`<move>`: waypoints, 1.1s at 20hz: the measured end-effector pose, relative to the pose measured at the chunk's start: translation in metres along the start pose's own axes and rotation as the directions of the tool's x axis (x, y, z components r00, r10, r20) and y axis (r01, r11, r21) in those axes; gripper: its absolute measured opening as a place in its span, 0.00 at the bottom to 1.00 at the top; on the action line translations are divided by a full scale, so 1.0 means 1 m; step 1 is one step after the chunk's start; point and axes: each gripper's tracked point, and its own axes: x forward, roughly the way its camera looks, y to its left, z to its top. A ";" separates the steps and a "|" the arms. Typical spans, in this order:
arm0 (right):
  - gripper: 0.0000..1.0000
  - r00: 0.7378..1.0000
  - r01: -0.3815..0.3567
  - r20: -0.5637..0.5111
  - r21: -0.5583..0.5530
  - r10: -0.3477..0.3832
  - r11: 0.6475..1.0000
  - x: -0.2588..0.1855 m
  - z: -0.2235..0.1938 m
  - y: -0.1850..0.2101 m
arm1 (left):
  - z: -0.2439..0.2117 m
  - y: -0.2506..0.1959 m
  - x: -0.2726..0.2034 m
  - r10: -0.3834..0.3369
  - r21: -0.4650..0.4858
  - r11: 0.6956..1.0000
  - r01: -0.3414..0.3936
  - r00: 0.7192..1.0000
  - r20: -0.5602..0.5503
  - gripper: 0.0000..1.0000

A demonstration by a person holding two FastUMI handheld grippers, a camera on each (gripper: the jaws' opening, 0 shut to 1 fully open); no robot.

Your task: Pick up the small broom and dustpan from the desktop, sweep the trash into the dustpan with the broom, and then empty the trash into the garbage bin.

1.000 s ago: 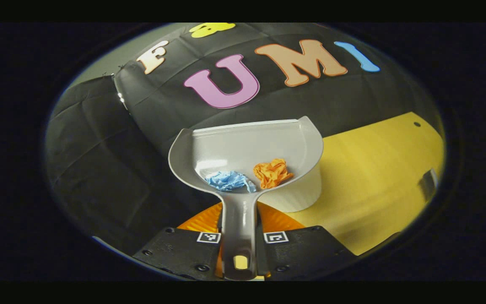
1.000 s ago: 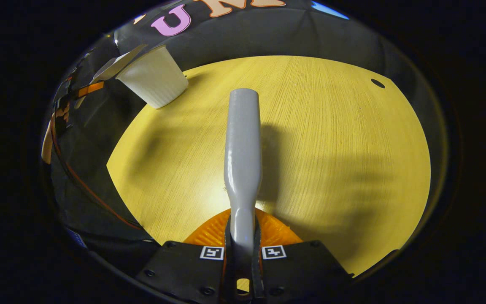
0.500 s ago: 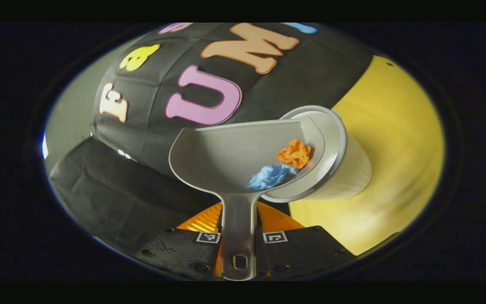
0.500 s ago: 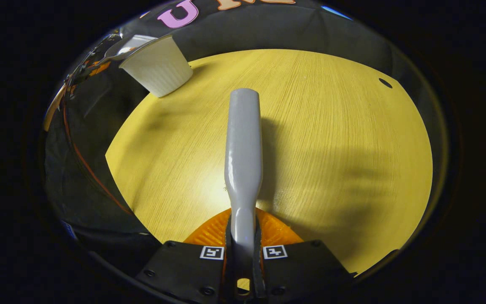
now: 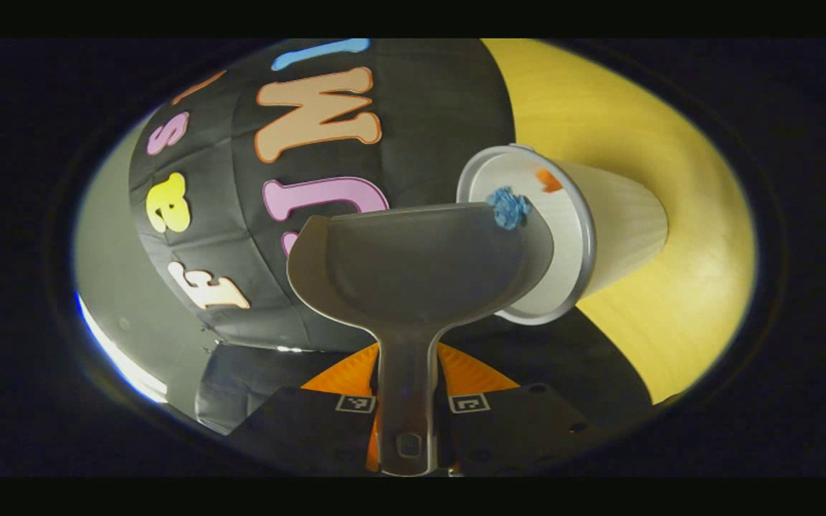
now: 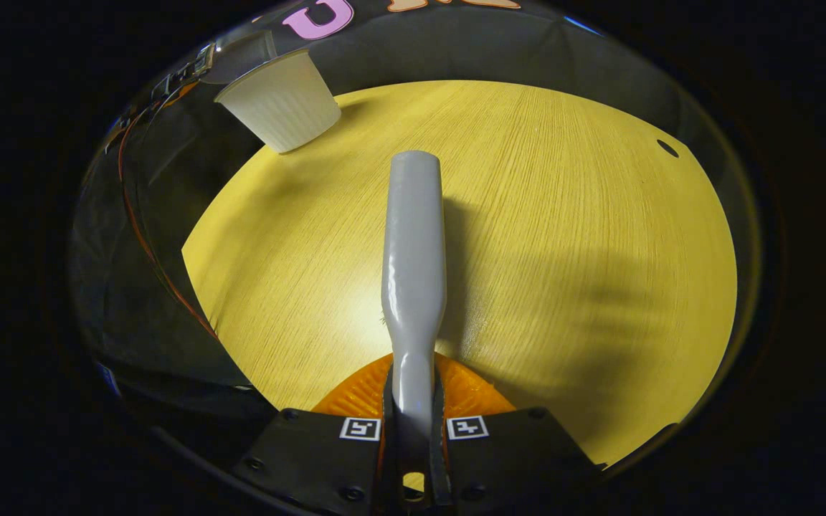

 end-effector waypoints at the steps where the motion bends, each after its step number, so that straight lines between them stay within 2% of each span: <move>1: 0.19 1.000 0.004 0.002 0.001 -0.004 1.000 0.000 0.000 -0.001 | -0.003 0.002 -0.001 0.002 0.043 0.999 -0.001 1.000 -0.011 0.23; 2: 0.19 1.000 0.007 0.005 0.001 -0.007 1.000 0.000 0.001 -0.001 | -0.004 0.003 0.000 -0.001 0.060 0.998 0.001 1.000 -0.005 0.21; 3: 0.19 1.000 0.008 0.012 0.004 -0.008 1.000 0.000 0.000 -0.001 | -0.003 0.002 0.001 -0.016 0.033 0.999 0.016 1.000 0.001 0.22; 5: 0.19 1.000 0.002 0.029 0.019 -0.002 1.000 0.001 -0.003 -0.003 | -0.006 -0.011 0.003 -0.070 -0.142 0.988 0.068 0.997 -0.009 0.22; 6: 0.19 0.999 -0.001 0.035 0.027 0.000 1.000 0.001 -0.006 -0.004 | -0.003 -0.018 0.005 -0.090 -0.253 0.964 0.086 0.996 -0.003 0.24; 7: 0.19 0.999 -0.001 0.038 0.034 0.000 0.999 0.003 -0.008 -0.006 | -0.001 -0.025 0.007 -0.101 -0.361 0.928 0.095 0.995 0.002 0.20; 10: 0.19 0.997 0.010 0.070 0.060 -0.014 0.998 0.002 -0.009 -0.007 | 0.025 -0.039 0.009 -0.131 -0.597 0.791 0.134 0.990 0.048 0.24; 14: 0.19 0.978 -0.015 0.206 0.152 -0.017 0.988 -0.005 -0.018 -0.013 | 0.066 -0.036 -0.009 -0.136 -0.775 0.598 0.207 0.978 0.156 0.22; 17: 0.19 0.957 0.010 0.283 0.184 -0.063 0.983 -0.010 -0.029 -0.012 | 0.120 -0.056 -0.047 -0.146 -0.862 0.387 0.326 0.945 0.292 0.19; 18: 0.19 0.948 0.015 0.309 0.196 -0.076 0.981 -0.014 -0.034 -0.008 | 0.139 -0.062 -0.063 -0.134 -0.876 0.324 0.357 0.934 0.331 0.24; 19: 0.19 0.940 0.026 0.327 0.210 -0.096 0.977 -0.018 -0.036 -0.008 | 0.155 -0.068 -0.076 -0.130 -0.881 0.273 0.386 0.922 0.363 0.22; 20: 0.19 0.934 0.044 0.337 0.225 -0.120 0.973 -0.019 -0.041 -0.007 | 0.172 -0.074 -0.087 -0.122 -0.880 0.234 0.414 0.910 0.396 0.22; 22: 0.19 0.921 0.078 0.354 0.244 -0.164 0.967 -0.023 -0.046 0.003 | 0.196 -0.090 -0.106 -0.114 -0.871 0.184 0.455 0.890 0.441 0.21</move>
